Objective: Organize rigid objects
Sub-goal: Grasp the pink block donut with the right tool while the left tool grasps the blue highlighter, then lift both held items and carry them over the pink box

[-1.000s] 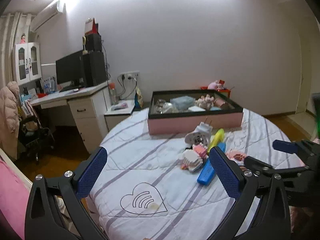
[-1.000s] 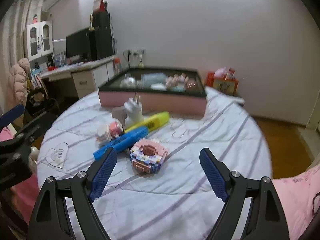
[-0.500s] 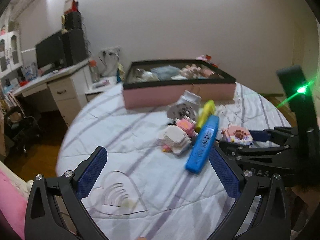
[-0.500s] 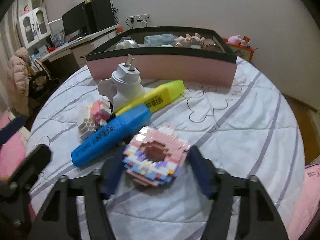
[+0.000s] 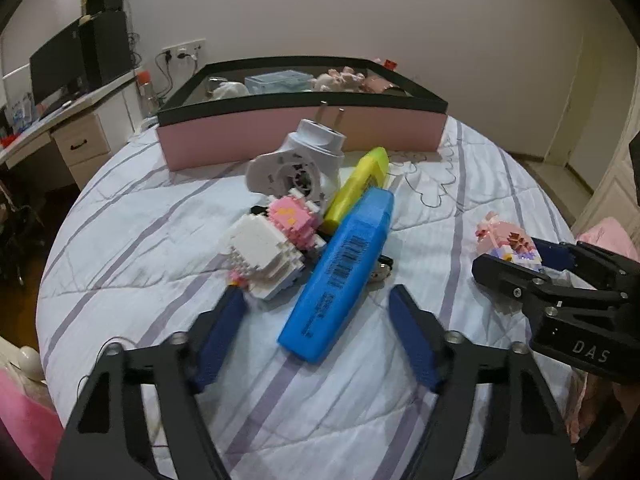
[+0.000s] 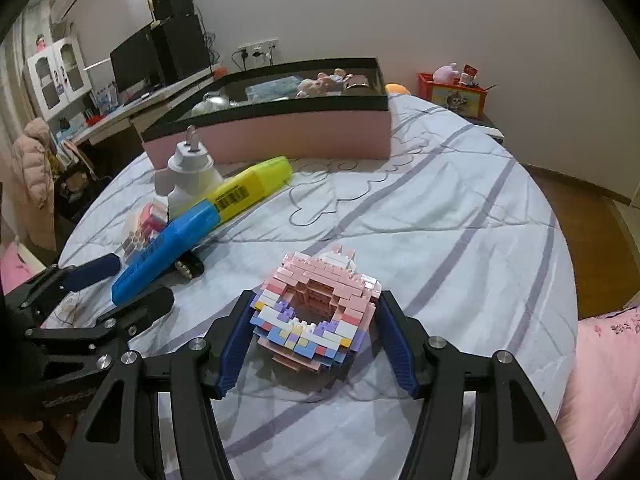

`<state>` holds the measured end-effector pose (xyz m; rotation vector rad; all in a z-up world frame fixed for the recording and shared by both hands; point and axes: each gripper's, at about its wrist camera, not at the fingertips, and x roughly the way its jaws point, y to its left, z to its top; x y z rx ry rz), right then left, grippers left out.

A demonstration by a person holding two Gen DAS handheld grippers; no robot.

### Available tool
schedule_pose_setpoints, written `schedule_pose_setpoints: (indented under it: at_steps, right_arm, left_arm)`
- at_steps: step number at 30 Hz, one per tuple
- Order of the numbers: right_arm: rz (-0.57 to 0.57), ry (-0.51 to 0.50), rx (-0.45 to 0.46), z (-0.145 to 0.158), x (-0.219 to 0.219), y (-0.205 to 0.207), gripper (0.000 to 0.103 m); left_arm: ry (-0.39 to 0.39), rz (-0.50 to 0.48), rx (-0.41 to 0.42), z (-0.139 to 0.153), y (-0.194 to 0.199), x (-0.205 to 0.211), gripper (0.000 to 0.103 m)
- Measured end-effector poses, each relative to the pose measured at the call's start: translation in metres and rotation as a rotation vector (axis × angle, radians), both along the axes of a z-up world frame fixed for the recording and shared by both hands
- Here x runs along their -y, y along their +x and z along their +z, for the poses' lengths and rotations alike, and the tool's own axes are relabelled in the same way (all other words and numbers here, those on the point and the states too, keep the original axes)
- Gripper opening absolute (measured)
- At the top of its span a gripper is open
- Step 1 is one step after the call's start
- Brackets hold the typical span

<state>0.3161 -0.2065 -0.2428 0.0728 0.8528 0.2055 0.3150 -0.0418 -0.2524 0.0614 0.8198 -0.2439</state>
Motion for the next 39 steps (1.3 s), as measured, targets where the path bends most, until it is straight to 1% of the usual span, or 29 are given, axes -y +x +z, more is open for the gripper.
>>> schedule_pose_setpoints:
  at_steps: [3, 4, 5, 7, 8, 10, 15, 17, 19, 23, 27, 28, 30, 31, 32, 34, 36, 37, 38, 39]
  right_arm:
    - [0.004, 0.012, 0.001, -0.001, 0.003, 0.001, 0.061]
    - [0.005, 0.014, 0.002, -0.001, 0.005, 0.001, 0.061]
    - [0.006, 0.015, 0.003, -0.001, 0.005, 0.001, 0.061]
    - [0.007, 0.014, 0.004, -0.002, 0.005, 0.0, 0.061]
    - [0.007, 0.013, 0.005, -0.002, 0.005, -0.001, 0.061]
    - [0.006, 0.012, 0.003, -0.002, 0.005, -0.001, 0.061]
    - [-0.002, 0.002, 0.007, -0.002, 0.005, -0.004, 0.061]
    - [-0.001, -0.001, 0.016, -0.001, 0.004, -0.007, 0.061]
    - [0.002, -0.004, 0.007, -0.001, 0.002, -0.011, 0.061]
    - [0.024, 0.0, 0.01, 0.001, -0.002, -0.019, 0.061]
    - [0.017, -0.011, 0.014, -0.003, -0.005, -0.018, 0.061]
    - [0.014, -0.01, 0.015, -0.003, -0.006, -0.017, 0.061]
    - [0.01, -0.007, 0.021, -0.002, -0.006, -0.017, 0.062]
    - [0.009, -0.007, 0.023, -0.002, -0.006, -0.016, 0.062]
    - [0.008, -0.008, 0.023, -0.002, -0.006, -0.015, 0.062]
    - [0.001, -0.014, 0.026, -0.004, -0.006, -0.013, 0.061]
    - [-0.005, -0.017, 0.029, -0.004, -0.007, -0.011, 0.062]
    - [-0.007, -0.019, 0.035, -0.004, -0.008, -0.01, 0.062]
    - [-0.007, -0.022, 0.036, -0.005, -0.008, -0.01, 0.062]
    - [-0.008, -0.024, 0.041, -0.006, -0.008, -0.009, 0.062]
  left_arm:
    - [0.012, -0.009, -0.011, 0.001, 0.002, 0.004, 0.065]
    - [0.01, -0.011, -0.016, 0.001, 0.003, 0.005, 0.059]
    - [0.009, -0.017, -0.02, 0.001, 0.003, 0.006, 0.046]
    - [0.003, -0.036, -0.021, 0.003, 0.001, 0.006, 0.034]
    - [0.0, -0.053, -0.022, 0.004, 0.0, 0.007, 0.028]
    - [-0.004, -0.067, -0.023, 0.005, -0.003, 0.009, 0.026]
    - [-0.004, -0.073, -0.012, 0.007, -0.016, 0.007, 0.026]
    - [0.01, -0.051, -0.001, 0.01, -0.024, 0.002, 0.026]
    - [0.0, -0.028, 0.006, 0.012, -0.033, -0.006, 0.026]
    - [0.033, -0.015, -0.008, 0.008, -0.046, -0.016, 0.026]
    - [0.016, -0.012, -0.012, 0.004, -0.041, -0.018, 0.029]
    - [0.008, -0.011, -0.004, 0.005, -0.038, -0.018, 0.032]
    - [-0.005, -0.005, -0.008, 0.006, -0.03, -0.018, 0.035]
    - [-0.01, 0.0, -0.013, 0.005, -0.026, -0.018, 0.038]
    - [-0.017, -0.001, -0.018, 0.004, -0.022, -0.018, 0.039]
    - [-0.004, 0.002, -0.024, -0.001, -0.018, -0.015, 0.039]
    - [0.041, -0.006, -0.003, -0.003, -0.019, -0.009, 0.038]
    - [0.037, -0.003, 0.002, -0.003, -0.019, -0.009, 0.035]
    - [0.018, -0.007, 0.006, -0.002, -0.019, -0.01, 0.03]
    - [-0.007, -0.012, 0.011, -0.002, -0.02, -0.013, 0.028]
